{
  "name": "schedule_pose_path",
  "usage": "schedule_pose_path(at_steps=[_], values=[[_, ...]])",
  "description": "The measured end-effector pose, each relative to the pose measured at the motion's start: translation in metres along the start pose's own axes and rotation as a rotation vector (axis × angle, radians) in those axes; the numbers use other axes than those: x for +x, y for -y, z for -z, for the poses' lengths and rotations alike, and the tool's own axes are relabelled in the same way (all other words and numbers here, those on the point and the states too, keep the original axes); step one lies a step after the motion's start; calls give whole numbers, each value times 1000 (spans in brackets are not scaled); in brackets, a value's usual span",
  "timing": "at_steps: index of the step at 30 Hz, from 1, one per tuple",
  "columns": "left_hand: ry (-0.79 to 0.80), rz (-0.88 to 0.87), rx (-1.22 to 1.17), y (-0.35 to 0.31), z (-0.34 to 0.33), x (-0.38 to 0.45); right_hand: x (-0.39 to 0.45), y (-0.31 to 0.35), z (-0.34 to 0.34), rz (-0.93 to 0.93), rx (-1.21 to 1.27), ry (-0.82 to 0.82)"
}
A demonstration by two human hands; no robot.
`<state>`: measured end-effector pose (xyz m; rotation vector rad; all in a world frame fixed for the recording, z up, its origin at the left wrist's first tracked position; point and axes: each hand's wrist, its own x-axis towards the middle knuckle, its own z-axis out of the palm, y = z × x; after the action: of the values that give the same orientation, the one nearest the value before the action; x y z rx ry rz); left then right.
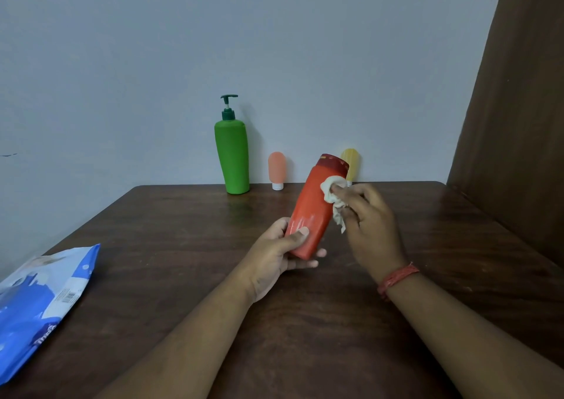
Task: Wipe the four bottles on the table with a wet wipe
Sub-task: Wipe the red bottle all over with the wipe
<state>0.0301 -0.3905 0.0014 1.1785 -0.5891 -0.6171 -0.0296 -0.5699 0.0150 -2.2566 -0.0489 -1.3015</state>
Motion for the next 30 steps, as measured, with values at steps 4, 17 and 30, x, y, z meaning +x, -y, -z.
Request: schedule_pose_path(at_steps=[4,17,30], values=[[-32,-15,-64,1,1,2,-7,12,-9,73,83,102],[35,19,-11,5,-2,1,-6,11,-11,-259,306,25],[113,19,252,5,-1,2,9,9,-3,-589,738,-260]])
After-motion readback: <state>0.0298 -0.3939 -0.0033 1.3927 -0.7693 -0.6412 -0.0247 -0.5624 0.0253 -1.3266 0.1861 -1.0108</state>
